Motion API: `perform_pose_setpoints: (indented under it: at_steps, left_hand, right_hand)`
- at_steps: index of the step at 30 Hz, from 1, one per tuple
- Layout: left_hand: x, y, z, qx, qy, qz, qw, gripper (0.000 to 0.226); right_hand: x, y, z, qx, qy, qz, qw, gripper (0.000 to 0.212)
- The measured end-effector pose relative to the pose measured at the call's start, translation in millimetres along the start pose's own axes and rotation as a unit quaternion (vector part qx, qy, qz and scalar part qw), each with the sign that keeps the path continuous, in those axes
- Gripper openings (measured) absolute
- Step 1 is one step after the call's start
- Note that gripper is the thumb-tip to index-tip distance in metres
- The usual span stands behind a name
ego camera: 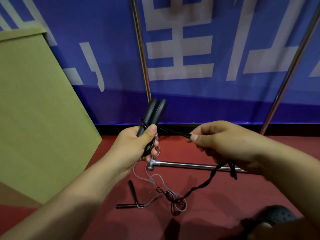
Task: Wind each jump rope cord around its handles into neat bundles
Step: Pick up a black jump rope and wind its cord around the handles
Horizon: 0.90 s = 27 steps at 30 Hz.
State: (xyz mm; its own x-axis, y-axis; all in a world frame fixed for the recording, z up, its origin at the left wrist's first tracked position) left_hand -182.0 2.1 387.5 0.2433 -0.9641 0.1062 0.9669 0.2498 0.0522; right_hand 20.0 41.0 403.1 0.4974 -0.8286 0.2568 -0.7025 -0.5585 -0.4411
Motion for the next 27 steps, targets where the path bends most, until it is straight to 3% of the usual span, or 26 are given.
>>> perform_pose_setpoints:
  at_steps: [4, 8, 13, 17, 23, 27]
  left_hand:
    - [-3, 1, -7, -0.023, -0.021, -0.003, 1.0, 0.029]
    - [-3, 4, -18, -0.044, -0.067, -0.037, 0.996, 0.02]
    - [-4, 5, -22, -0.104, -0.049, -0.08, 0.99, 0.018]
    - [-5, 6, -26, -0.157, -0.046, -0.1, 0.981, 0.017]
    - [-4, 11, -28, -0.177, -0.062, -0.153, 0.97, 0.014]
    - [-6, 11, -30, -0.228, -0.05, -0.147, 0.961, 0.012]
  right_hand:
    - [-2, 4, 0, -0.018, -0.012, 0.005, 1.0, 0.014]
    - [6, 18, -11, 0.018, -0.04, -0.073, 0.996, 0.013]
    - [9, 23, -19, 0.027, -0.069, -0.114, 0.991, 0.011]
    - [9, 20, -24, 0.015, -0.093, -0.101, 0.99, 0.011]
    - [2, 6, -22, -0.026, -0.086, -0.009, 0.996, 0.019]
    - [3, 15, -25, 0.01, -0.119, -0.024, 0.993, 0.024]
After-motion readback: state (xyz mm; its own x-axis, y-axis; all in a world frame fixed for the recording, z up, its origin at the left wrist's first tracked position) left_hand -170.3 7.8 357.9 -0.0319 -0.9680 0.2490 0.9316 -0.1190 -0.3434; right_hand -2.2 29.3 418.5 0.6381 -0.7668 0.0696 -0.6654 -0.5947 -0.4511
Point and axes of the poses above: each hand's wrist, its own x-axis away from the middle knuckle, its own y-axis out of the palm, z = x × y, the point moved 6 cm from there along -x, towards the middle knuckle, and after that the axes turned 9 degrees about x, right-handed, at the moved point
